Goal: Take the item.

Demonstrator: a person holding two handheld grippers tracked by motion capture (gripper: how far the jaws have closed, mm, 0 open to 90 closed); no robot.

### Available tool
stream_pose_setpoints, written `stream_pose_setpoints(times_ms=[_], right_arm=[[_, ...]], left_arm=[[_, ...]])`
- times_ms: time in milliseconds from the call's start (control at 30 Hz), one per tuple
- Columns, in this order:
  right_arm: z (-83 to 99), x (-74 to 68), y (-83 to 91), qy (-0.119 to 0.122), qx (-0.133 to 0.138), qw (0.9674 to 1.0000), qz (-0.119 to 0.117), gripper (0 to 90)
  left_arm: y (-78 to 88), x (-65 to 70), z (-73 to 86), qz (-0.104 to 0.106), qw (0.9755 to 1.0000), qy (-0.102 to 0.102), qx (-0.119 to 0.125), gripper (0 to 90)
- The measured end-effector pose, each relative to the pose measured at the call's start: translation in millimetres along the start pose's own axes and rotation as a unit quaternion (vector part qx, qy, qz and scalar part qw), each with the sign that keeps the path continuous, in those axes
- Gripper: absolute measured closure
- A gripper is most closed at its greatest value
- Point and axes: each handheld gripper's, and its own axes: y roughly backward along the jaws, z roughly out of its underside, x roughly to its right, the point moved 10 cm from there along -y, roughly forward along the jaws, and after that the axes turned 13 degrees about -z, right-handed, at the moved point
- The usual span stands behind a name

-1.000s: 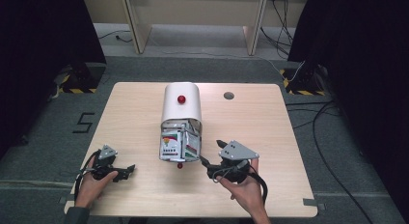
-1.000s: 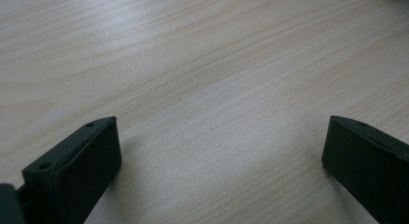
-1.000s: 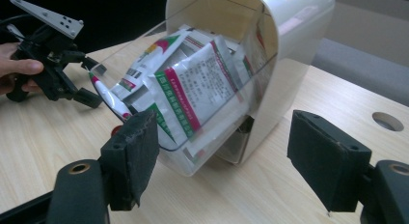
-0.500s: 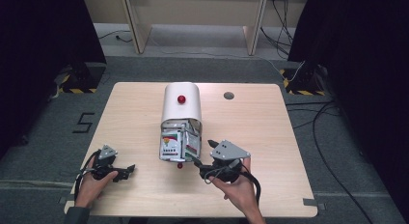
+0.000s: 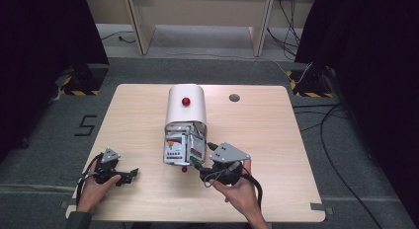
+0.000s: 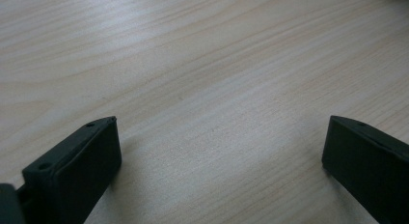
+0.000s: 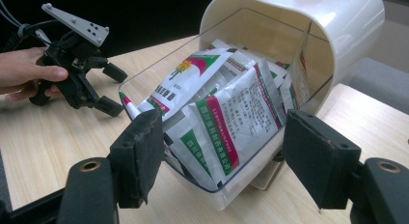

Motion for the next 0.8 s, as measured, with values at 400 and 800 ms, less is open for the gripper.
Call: stream_pose_setpoints(times_ms=[400,800], right_arm=[[-2.3,-2.9,-12.8,0.008,-0.004,0.9999,-0.006,33.3],[-3.0,-1.7,-21.4,0.014,-0.009,0.9999,-0.003,34.8]], left_arm=[[0.0,-0.1,0.1,0.000,1.0000,0.000,0.000,0.0],[0.0,-0.1,0.0,0.000,1.0000,0.000,0.000,0.0]])
